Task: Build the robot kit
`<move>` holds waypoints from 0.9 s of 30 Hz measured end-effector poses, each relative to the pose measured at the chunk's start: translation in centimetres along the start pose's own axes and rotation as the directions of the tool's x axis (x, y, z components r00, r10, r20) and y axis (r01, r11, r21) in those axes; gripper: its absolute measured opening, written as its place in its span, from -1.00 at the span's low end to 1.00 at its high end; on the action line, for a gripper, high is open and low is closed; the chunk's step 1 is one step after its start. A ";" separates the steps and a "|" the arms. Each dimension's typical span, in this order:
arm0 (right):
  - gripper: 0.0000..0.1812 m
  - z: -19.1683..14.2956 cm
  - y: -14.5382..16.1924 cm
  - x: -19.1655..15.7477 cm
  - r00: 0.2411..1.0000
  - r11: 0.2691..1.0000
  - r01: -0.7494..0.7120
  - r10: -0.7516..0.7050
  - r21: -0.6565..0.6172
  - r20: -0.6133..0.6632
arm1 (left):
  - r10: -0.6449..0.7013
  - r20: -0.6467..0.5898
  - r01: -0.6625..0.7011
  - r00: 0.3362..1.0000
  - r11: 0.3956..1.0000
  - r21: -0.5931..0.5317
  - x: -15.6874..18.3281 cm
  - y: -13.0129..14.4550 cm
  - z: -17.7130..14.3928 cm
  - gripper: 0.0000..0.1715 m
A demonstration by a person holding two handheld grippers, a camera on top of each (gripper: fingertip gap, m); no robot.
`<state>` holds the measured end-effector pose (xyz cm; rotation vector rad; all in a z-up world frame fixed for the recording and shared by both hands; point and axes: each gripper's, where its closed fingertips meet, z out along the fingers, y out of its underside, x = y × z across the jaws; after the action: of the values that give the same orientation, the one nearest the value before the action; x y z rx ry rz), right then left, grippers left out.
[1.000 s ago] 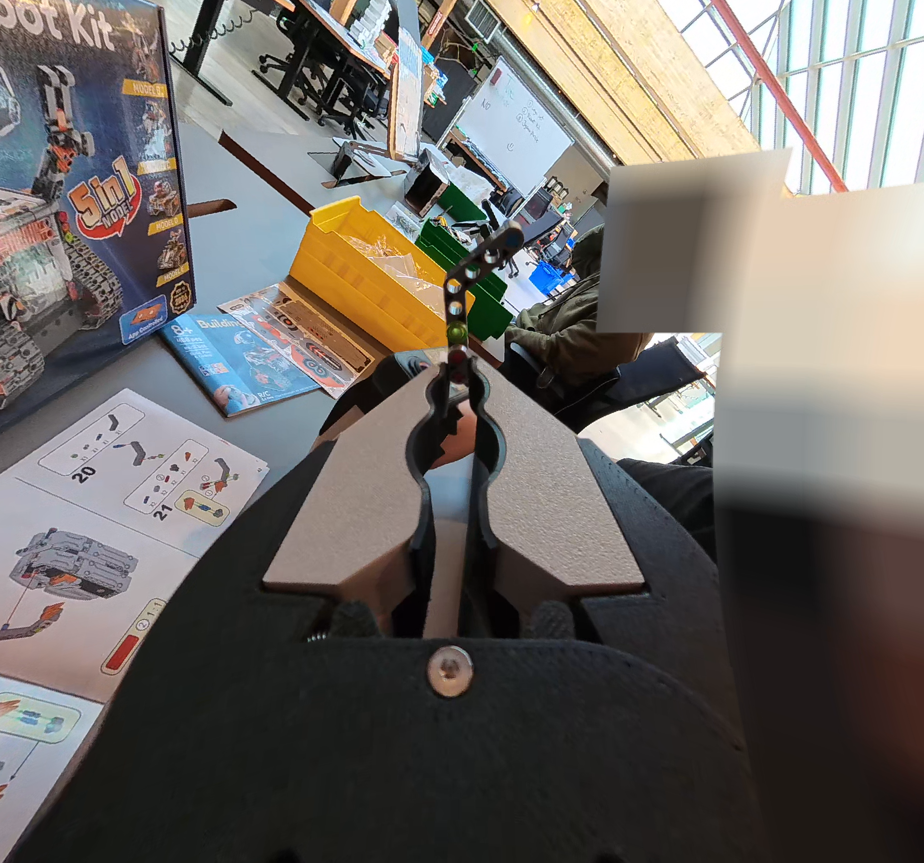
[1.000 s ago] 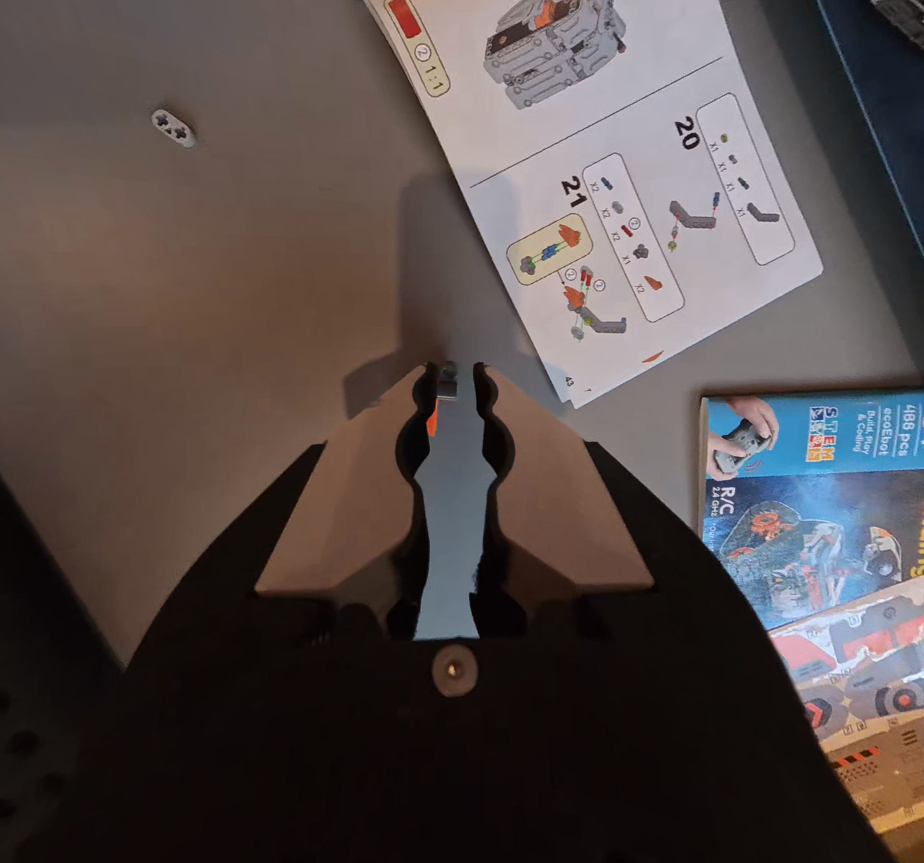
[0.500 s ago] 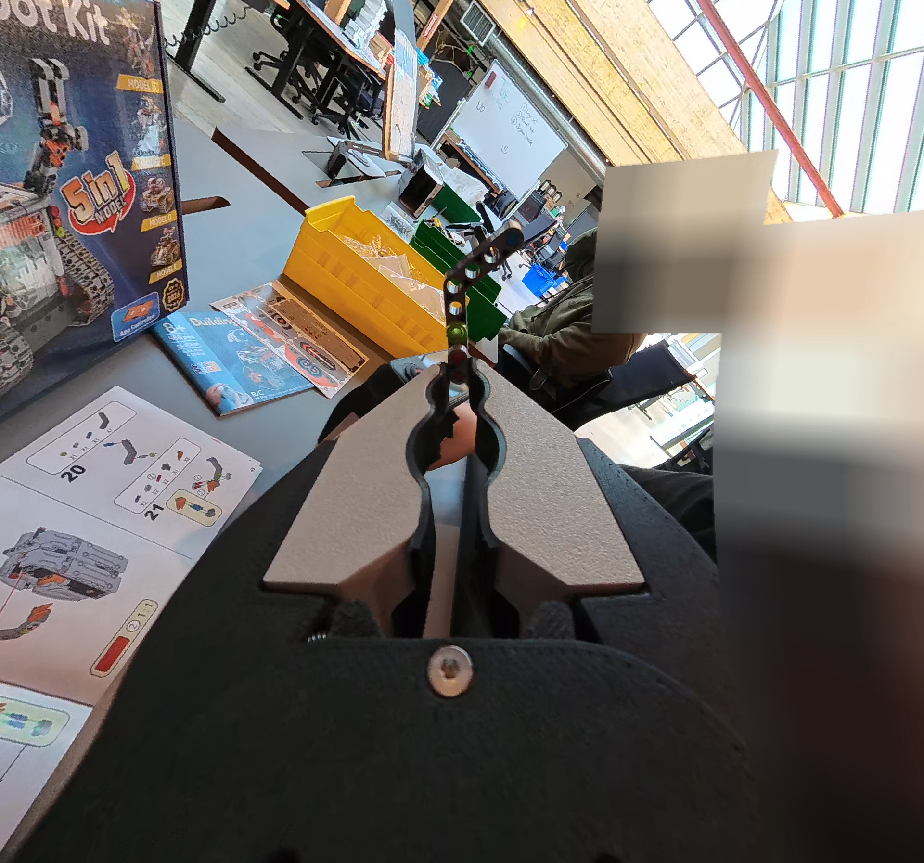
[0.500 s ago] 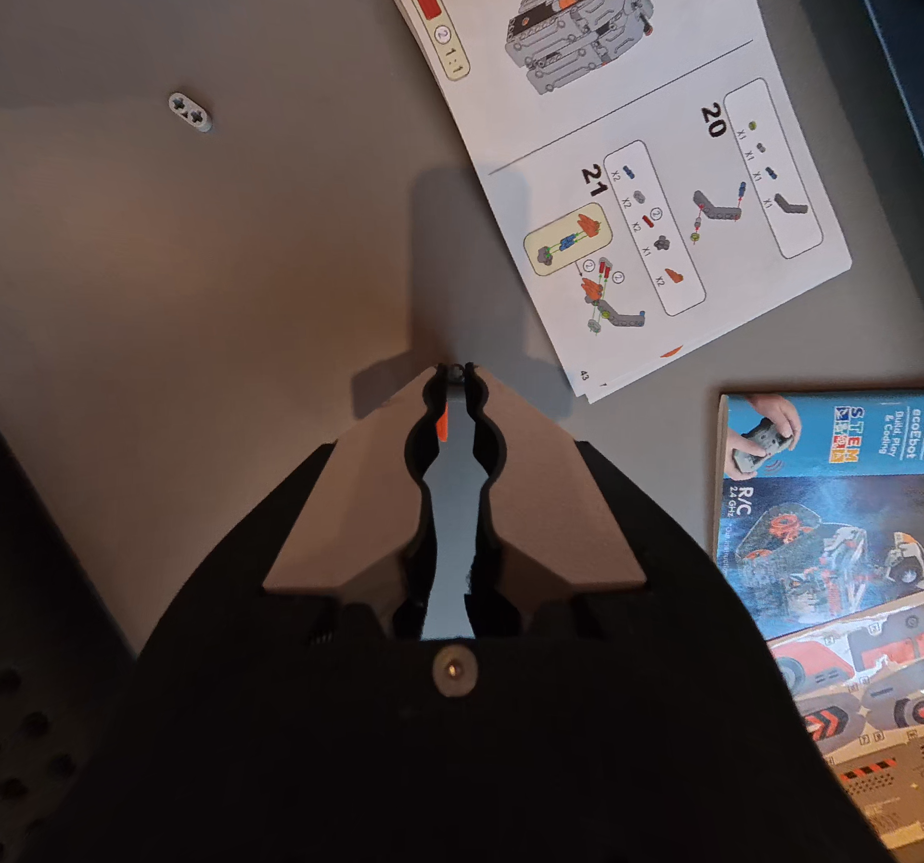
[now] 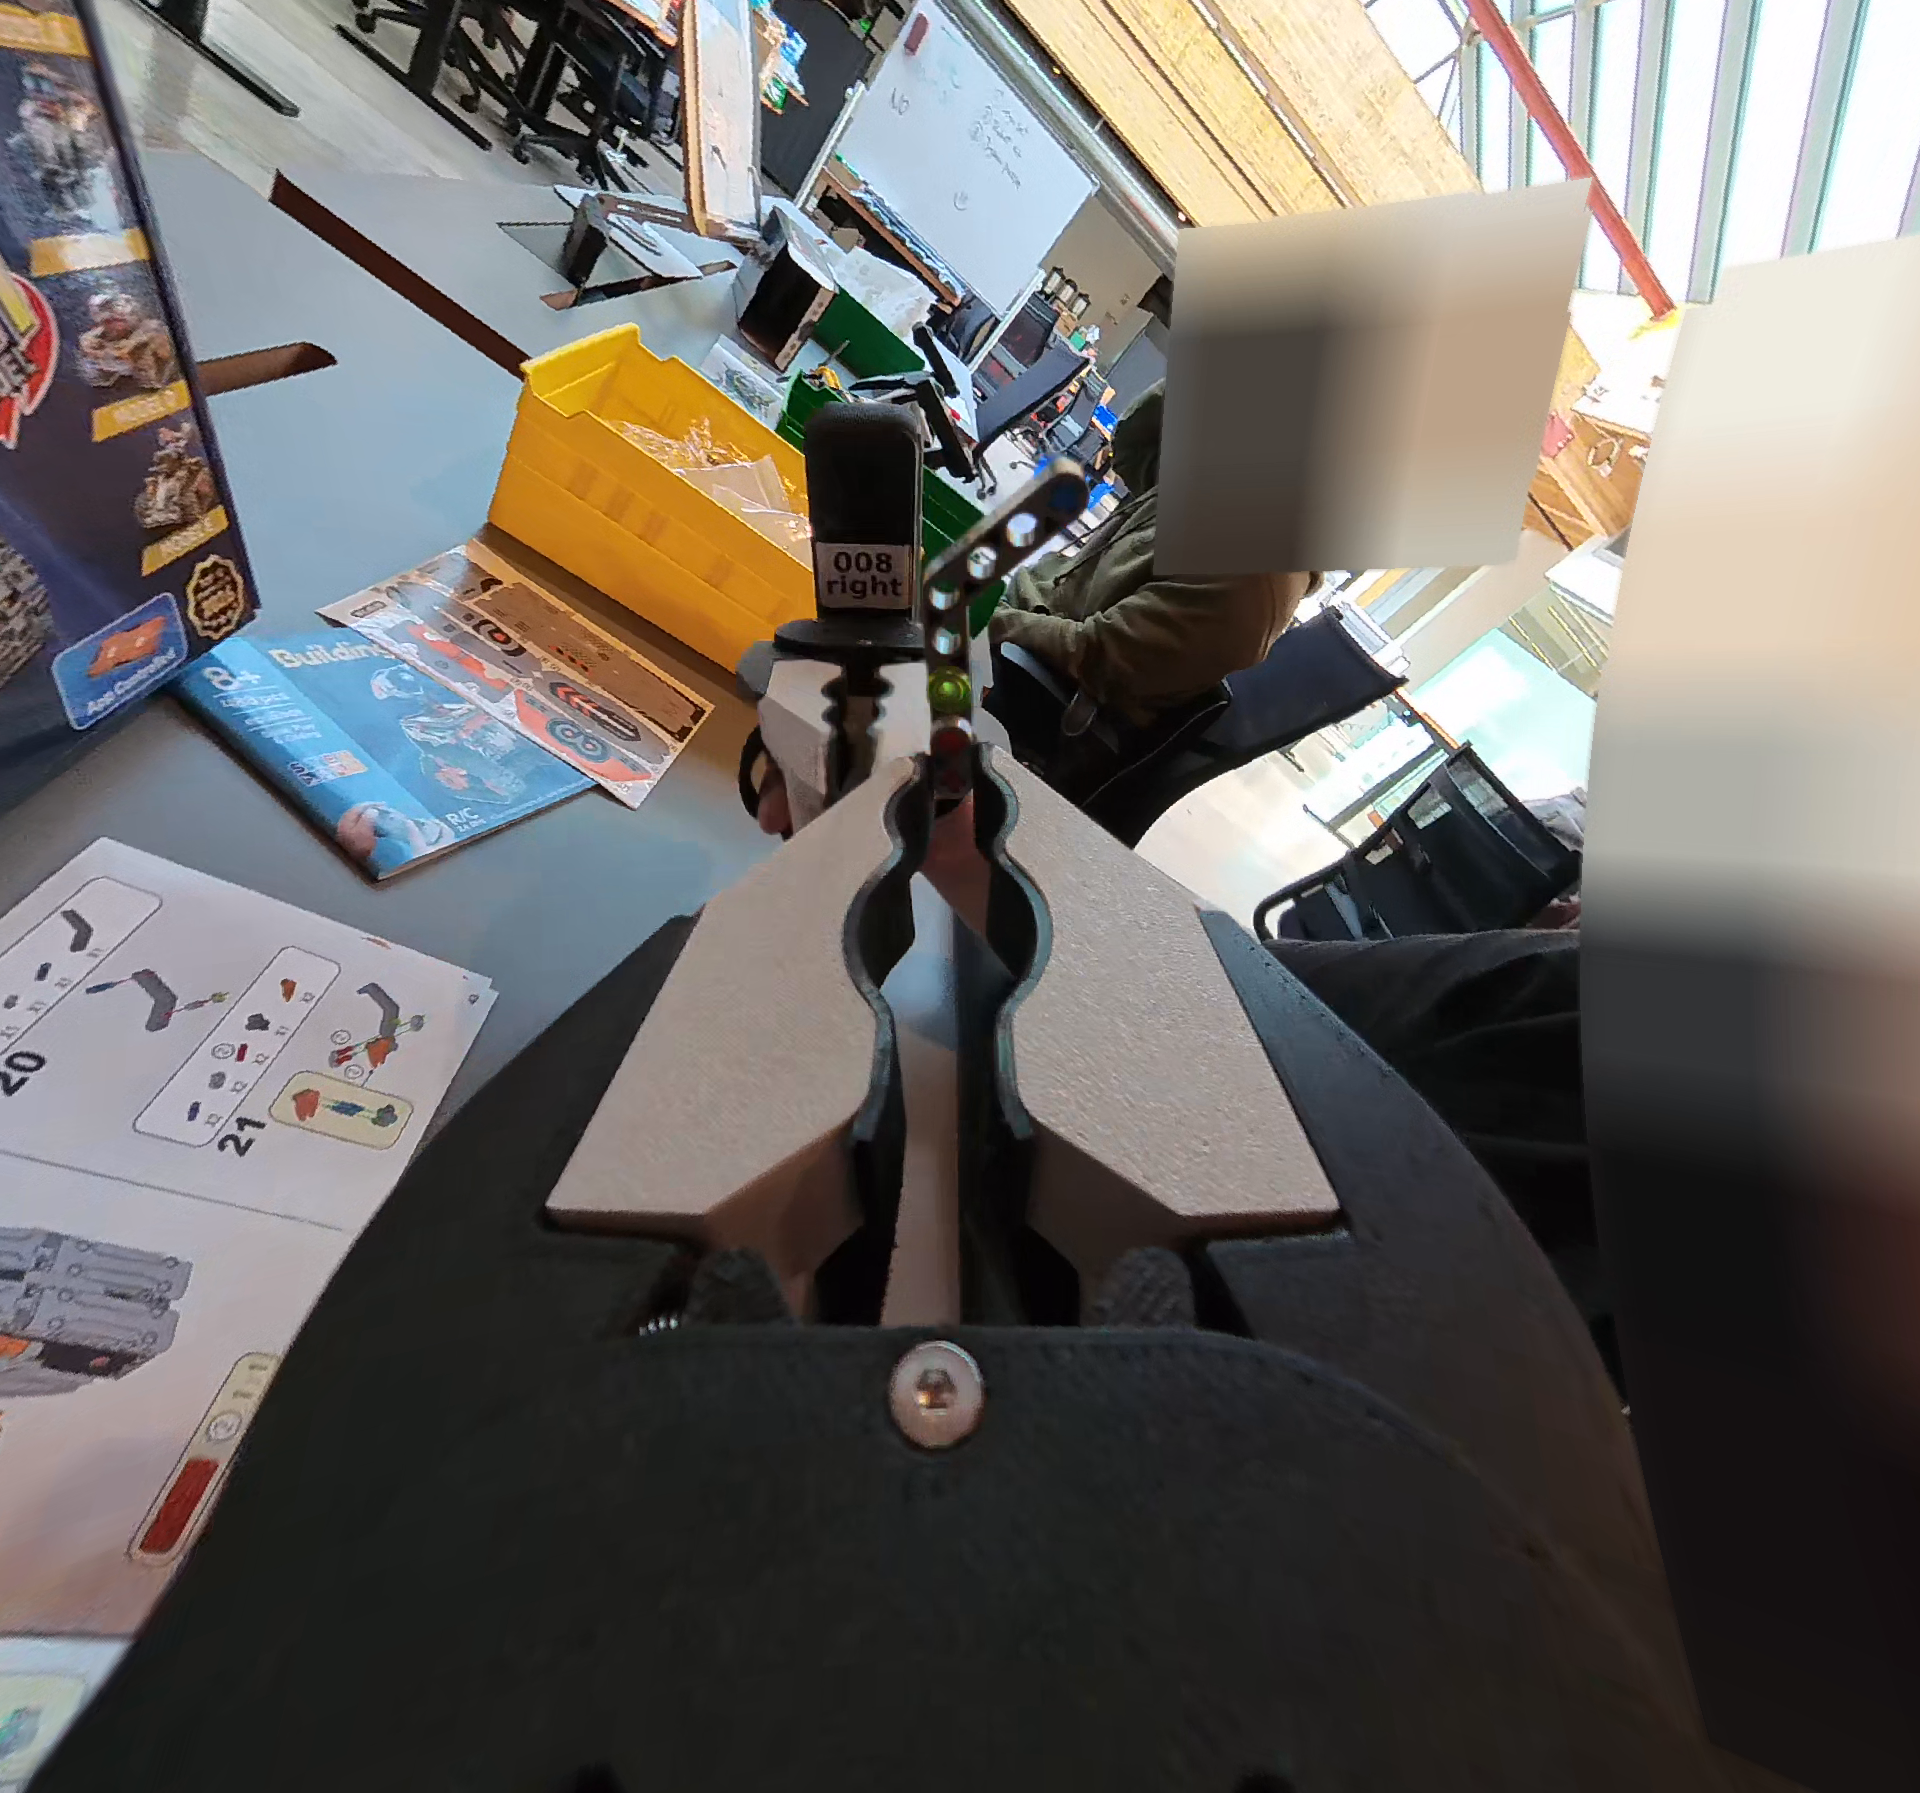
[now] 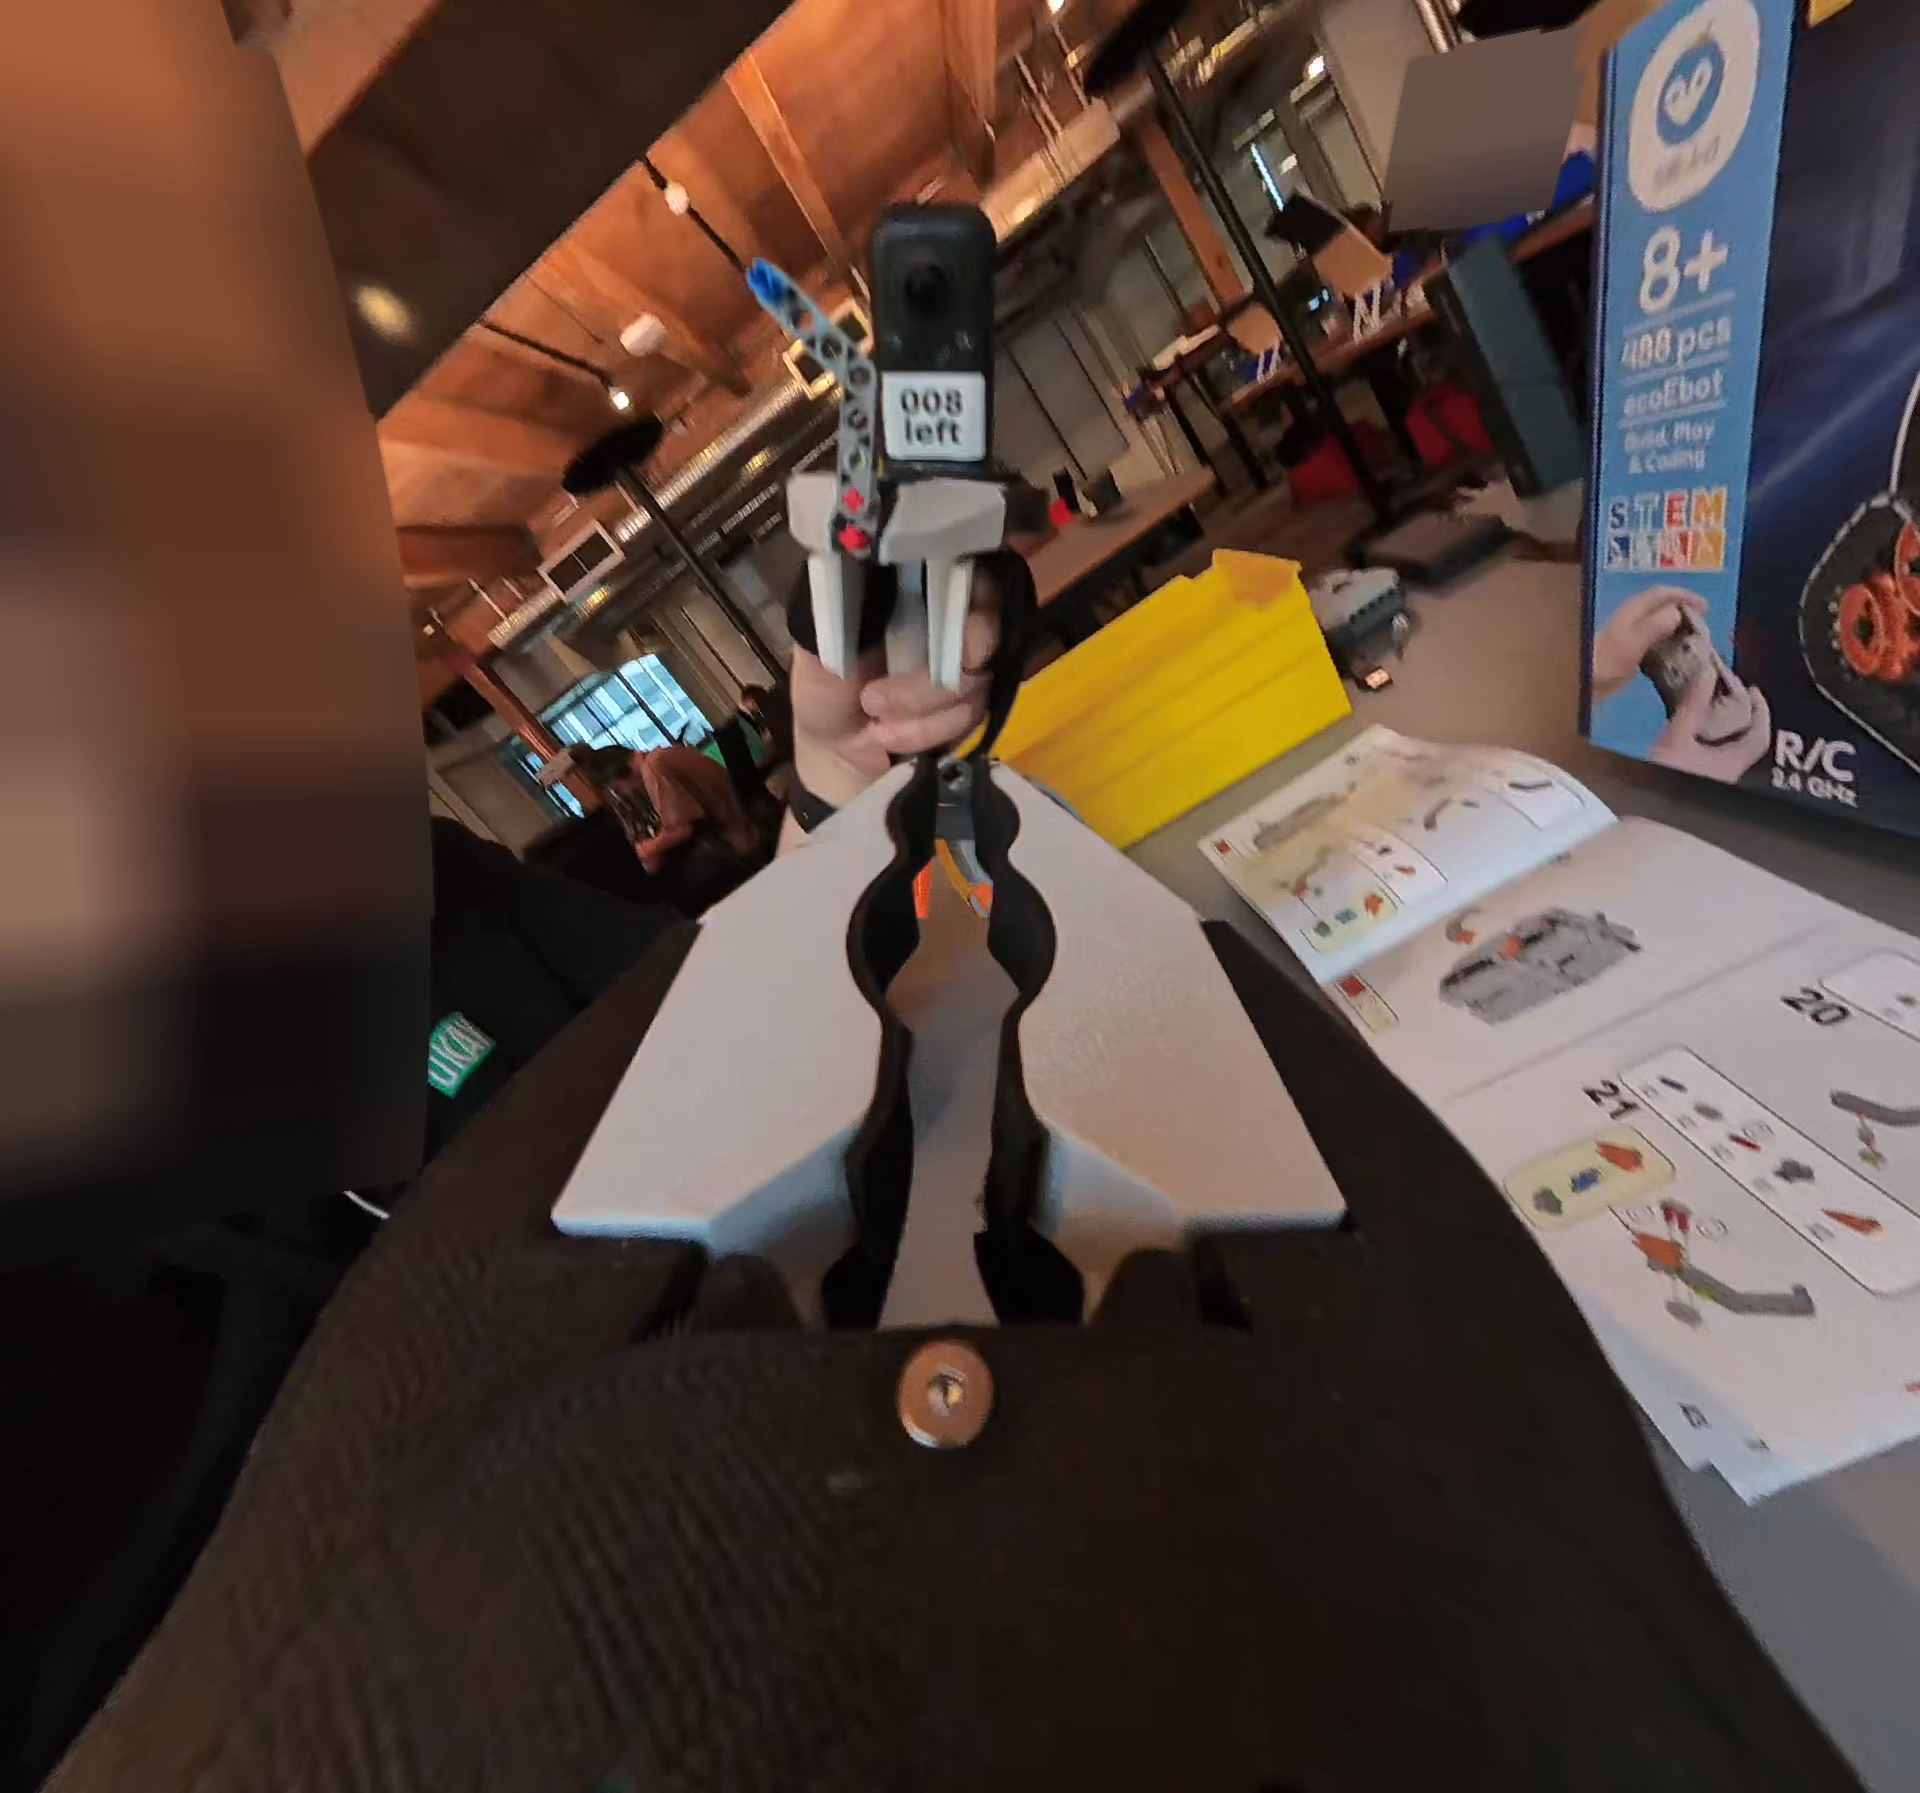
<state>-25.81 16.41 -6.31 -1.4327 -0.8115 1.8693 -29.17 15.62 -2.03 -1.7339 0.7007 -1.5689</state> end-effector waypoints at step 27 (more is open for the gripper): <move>-0.93 -3.4 15.5 9.7 0.754 0.417 -0.091 -0.564 -0.904 -0.336 | 0.033 0.298 -0.060 0.954 0.995 0.082 -1.2 -2.5 -8.6 -0.94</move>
<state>-26.25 15.05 -24.83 -2.1812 -1.6765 0.4940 -37.96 16.92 -0.53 -1.8201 0.5087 -1.2512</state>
